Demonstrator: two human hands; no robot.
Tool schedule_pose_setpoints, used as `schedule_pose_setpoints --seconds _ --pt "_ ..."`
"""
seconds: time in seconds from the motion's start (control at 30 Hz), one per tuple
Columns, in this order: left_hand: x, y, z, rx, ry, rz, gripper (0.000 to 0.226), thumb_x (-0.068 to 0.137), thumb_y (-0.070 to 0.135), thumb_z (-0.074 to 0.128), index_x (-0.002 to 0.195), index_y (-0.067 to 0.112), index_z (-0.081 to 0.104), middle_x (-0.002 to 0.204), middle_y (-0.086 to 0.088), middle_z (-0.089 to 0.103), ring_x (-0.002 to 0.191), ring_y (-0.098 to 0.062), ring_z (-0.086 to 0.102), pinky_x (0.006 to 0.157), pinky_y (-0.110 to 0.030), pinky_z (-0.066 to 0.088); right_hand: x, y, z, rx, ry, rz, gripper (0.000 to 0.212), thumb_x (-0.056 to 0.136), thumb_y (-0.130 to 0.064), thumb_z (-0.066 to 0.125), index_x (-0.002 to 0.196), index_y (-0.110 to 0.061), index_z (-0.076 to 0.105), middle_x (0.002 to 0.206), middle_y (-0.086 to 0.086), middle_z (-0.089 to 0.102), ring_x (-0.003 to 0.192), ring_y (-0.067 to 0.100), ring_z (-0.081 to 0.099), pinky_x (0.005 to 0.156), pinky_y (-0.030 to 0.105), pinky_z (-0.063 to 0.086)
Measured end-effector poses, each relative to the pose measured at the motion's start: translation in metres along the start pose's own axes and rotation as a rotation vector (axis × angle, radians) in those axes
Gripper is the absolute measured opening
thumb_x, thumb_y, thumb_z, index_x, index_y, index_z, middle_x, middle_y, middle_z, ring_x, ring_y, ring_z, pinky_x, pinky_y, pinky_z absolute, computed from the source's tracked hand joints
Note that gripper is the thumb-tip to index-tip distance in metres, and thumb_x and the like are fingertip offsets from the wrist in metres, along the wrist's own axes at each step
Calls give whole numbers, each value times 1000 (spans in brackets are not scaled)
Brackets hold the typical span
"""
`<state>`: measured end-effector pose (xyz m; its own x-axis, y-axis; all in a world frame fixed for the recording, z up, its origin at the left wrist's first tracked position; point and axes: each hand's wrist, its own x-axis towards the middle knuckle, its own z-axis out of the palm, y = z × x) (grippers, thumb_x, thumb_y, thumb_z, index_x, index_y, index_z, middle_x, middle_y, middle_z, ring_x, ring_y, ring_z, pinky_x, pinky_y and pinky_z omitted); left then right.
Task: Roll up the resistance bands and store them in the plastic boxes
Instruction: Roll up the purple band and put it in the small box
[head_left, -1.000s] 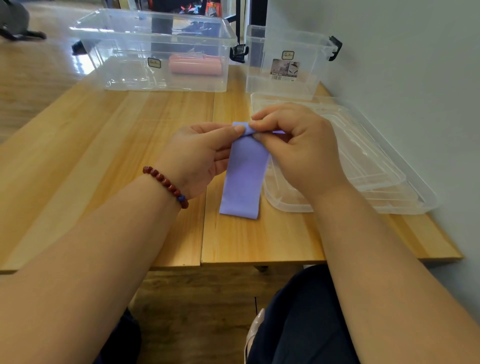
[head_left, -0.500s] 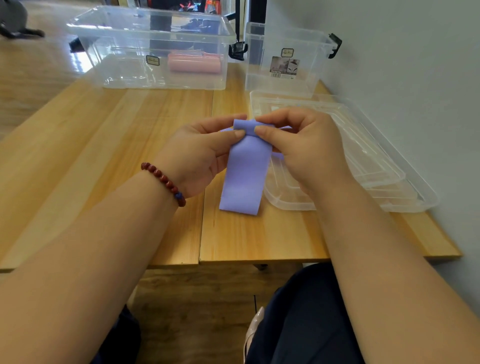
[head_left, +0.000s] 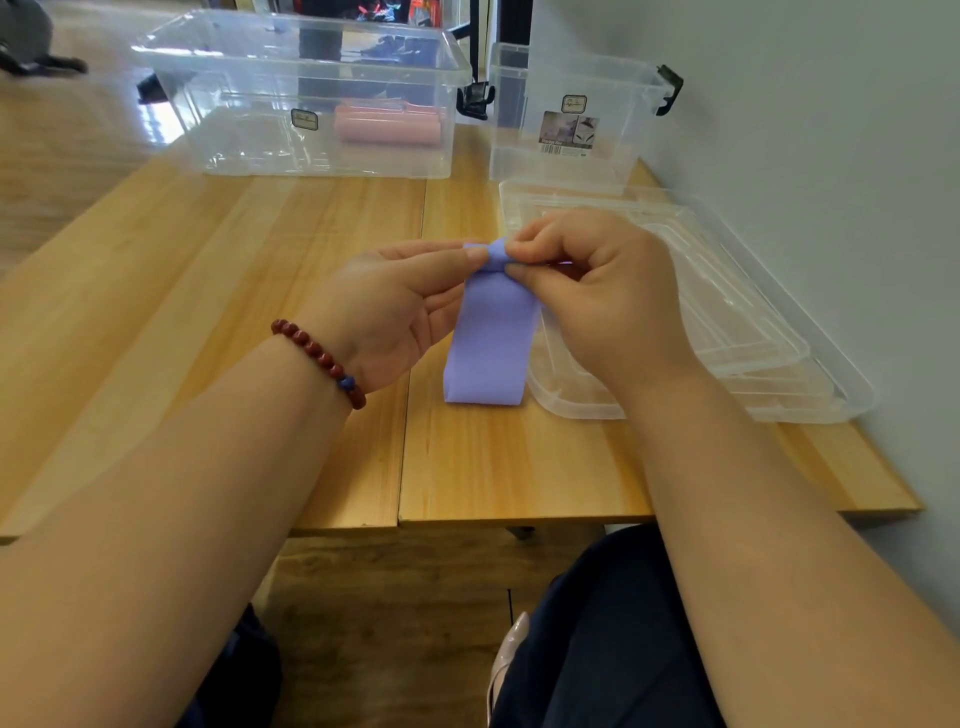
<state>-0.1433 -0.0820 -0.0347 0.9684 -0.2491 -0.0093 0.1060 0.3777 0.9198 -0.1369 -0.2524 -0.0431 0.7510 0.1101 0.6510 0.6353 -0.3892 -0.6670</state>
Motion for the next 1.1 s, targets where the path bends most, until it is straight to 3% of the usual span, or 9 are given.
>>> schedule_pose_setpoints --seconds 0.17,0.33,0.43,0.53,0.7,0.87,1.0,1.1 --pt "0 0 1 40 95 50 17 92 -3 55 105 2 66 92 -8 75 86 -14 73 75 -19 56 1 -3 2 -60 -21 -62 11 82 3 68 86 -6 71 91 -6 64 94 8 62 80 12 49" --pt "-2 -1 4 119 117 135 20 92 -7 54 99 7 66 85 -1 75 83 -11 72 72 -17 54 3 -9 -2 81 -64 242 11 85 -17 76 93 -22 72 90 -10 70 86 3 66 78 23 56" --pt "-3 -1 6 138 92 150 22 92 -8 54 98 9 66 82 3 76 85 -9 72 74 -17 55 4 -7 -3 175 -44 359 10 86 -15 75 96 -16 75 91 3 75 91 17 70 84 38 59" --pt "-3 -2 7 123 75 140 21 92 -6 55 101 10 65 84 4 76 87 -9 72 75 -17 55 4 -5 -3 229 -17 409 10 84 -10 76 94 -12 75 92 8 75 92 24 71 83 42 60" --pt "-3 -4 5 164 12 47 14 92 2 58 99 6 69 90 -2 76 91 -12 72 75 -18 54 5 -8 -4 257 24 417 13 83 -7 76 83 -19 72 80 -4 72 81 12 68 68 25 54" --pt "-1 -6 4 193 82 25 11 93 1 57 93 4 68 82 -6 74 79 -15 72 68 -20 56 4 -12 -6 172 41 354 18 82 -6 76 80 -24 71 79 -11 71 84 12 70 82 37 59" --pt "-1 -3 4 128 55 12 16 96 0 51 96 3 66 80 -4 75 77 -13 73 67 -20 56 2 -15 -6 117 32 266 22 83 -3 74 79 -23 68 76 -15 66 74 -2 63 75 16 52" --pt "-1 -3 3 106 61 10 17 97 -1 49 96 3 66 81 -5 75 79 -14 73 68 -21 57 1 -15 -4 80 40 215 25 82 -2 74 79 -26 67 79 -17 65 75 -5 62 76 13 49"
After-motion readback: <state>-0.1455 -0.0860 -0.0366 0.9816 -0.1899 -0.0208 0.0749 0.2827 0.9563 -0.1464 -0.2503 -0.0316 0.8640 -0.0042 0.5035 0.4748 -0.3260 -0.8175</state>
